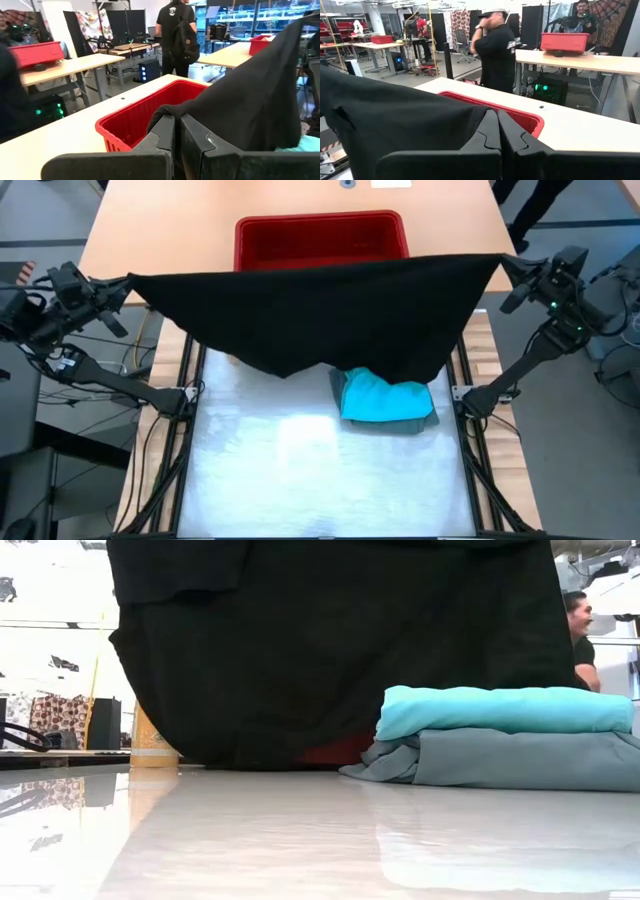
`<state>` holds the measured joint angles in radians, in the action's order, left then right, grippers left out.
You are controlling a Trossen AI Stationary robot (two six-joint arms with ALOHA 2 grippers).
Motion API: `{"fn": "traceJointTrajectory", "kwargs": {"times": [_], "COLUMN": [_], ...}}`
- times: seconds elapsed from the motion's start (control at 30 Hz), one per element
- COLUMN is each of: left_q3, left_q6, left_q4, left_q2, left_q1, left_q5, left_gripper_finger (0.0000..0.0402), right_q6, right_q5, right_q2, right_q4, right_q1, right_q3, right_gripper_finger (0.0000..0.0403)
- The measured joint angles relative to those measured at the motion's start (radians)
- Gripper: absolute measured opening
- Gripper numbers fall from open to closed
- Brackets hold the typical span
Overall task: Fold Laundry from Bin
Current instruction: Fold the black shirt
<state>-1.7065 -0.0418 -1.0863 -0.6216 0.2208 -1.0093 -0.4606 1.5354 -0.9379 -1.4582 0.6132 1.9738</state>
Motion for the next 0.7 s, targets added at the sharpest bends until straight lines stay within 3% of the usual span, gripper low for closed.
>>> {"fn": "traceJointTrajectory", "kwargs": {"times": [0.2,0.27,0.33,0.5,0.6,0.7], "left_q3": [0.001,0.001,0.001,0.0,0.014,0.077], "left_q6": [0.0,0.011,0.029,0.048,0.075,0.1], "left_q4": [0.039,0.09,0.148,0.23,0.233,0.234], "left_q2": [-0.004,-0.004,-0.004,-0.051,-0.102,-0.144], "left_q1": [0.0,0.0,0.0,-0.002,-0.015,-0.022], "left_q5": [0.021,0.113,0.29,0.853,1.15,1.393], "left_gripper_finger": [0.0,0.0,0.0,0.0,0.0,0.0], "right_q6": [0.015,0.094,0.221,0.562,0.665,0.679], "right_q5": [-0.021,-0.076,-0.155,-0.415,-0.534,-0.56], "right_q2": [-0.035,-0.055,-0.081,-0.186,-0.251,-0.331], "right_q4": [0.062,0.174,0.334,0.732,0.866,0.88], "right_q1": [0.002,0.002,0.002,0.026,0.1,0.2], "right_q3": [0.0,0.0,0.0,0.0,0.0,0.0], "right_gripper_finger": [0.001,0.001,0.001,0.001,0.001,0.001]}}
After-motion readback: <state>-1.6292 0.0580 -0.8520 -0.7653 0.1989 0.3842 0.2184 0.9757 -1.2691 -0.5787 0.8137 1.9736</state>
